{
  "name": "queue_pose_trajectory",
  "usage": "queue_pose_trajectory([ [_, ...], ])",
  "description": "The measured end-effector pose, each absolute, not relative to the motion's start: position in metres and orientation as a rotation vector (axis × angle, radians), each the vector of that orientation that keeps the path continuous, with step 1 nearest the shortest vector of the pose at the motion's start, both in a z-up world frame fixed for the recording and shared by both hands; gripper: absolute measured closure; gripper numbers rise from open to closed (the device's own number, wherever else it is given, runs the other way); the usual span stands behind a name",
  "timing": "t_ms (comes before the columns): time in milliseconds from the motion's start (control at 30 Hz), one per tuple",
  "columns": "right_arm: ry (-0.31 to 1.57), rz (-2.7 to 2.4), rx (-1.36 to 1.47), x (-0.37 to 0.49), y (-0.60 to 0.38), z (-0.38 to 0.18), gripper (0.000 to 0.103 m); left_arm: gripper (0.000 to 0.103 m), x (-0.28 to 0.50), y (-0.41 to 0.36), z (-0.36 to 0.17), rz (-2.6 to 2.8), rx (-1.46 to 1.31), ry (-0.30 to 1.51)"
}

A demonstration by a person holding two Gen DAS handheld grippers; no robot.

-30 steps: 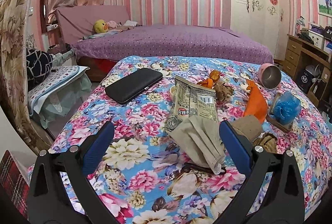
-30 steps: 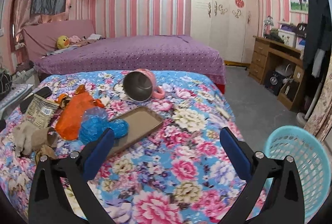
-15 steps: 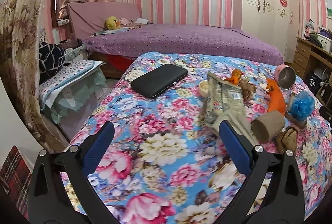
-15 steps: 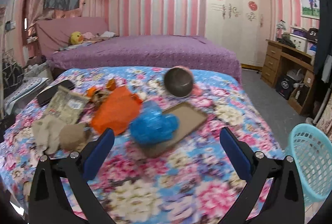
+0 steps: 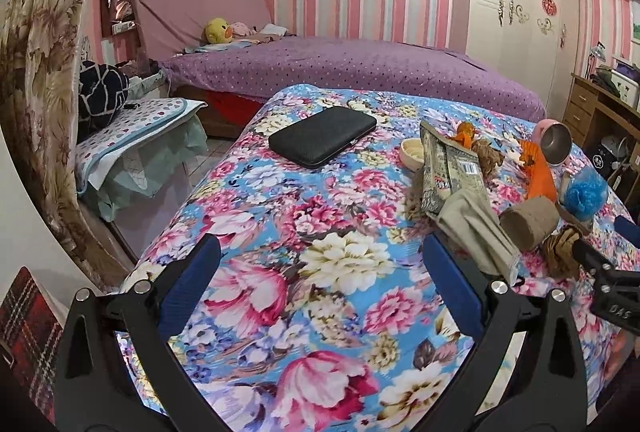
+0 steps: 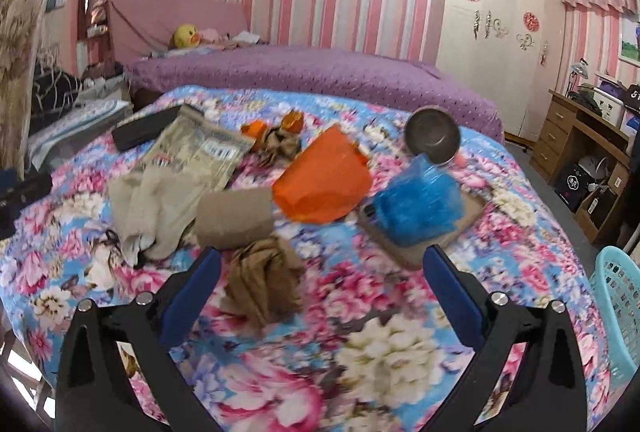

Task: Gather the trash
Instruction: 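Reach the right tool toward the crumpled brown paper and close on it, then lift the brown paper with the right tool while the left tool grasps the beige cloth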

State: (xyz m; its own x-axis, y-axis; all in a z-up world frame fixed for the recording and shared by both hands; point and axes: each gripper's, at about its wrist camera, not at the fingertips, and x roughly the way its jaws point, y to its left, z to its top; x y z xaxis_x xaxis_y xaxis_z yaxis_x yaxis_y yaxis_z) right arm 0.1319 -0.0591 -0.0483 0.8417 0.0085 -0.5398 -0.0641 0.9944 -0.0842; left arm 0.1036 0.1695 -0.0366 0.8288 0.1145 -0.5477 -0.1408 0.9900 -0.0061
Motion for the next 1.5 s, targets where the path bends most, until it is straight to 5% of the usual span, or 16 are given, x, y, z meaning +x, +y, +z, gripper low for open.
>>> queue_pose_trajectory([
  [200, 0.615, 0.099, -0.111, 0.138, -0.054, -0.057, 0.031, 0.005, 0.103, 0.169, -0.037, 0.108, -0.069, 0.584],
  [433, 0.597, 0.239, -0.109, 0.133, -0.055, -0.054, 0.078, 0.005, 0.105, 0.15, -0.035, 0.083, -0.053, 0.581],
  [667, 0.578, 0.248, -0.054, 0.133, -0.085, -0.042, 0.093, 0.005, 0.109, 0.119, -0.033, 0.034, -0.041, 0.587],
  [1100, 0.583, 0.18, -0.011, 0.139, -0.136, -0.038, 0.092, 0.008, 0.137, 0.07, -0.048, -0.039, -0.053, 0.666],
  [1167, 0.594, 0.168, -0.003, 0.14, -0.14, -0.04, 0.091, 0.017, 0.143, 0.064, -0.052, -0.052, -0.051, 0.687],
  [1233, 0.603, 0.149, -0.001, 0.142, -0.142, -0.043, 0.081, 0.043, 0.149, 0.059, -0.057, -0.062, -0.038, 0.723],
  [1300, 0.603, 0.137, 0.005, 0.142, -0.144, -0.044, 0.046, 0.06, 0.153, 0.058, -0.062, -0.072, -0.042, 0.755],
  [1400, 0.589, 0.126, 0.005, 0.14, -0.143, -0.043, 0.044, 0.079, 0.151, 0.064, -0.059, -0.095, -0.072, 0.748],
  [1500, 0.587, 0.135, 0.001, 0.138, -0.139, -0.043, 0.04, 0.084, 0.142, 0.075, -0.048, -0.105, -0.105, 0.711],
])
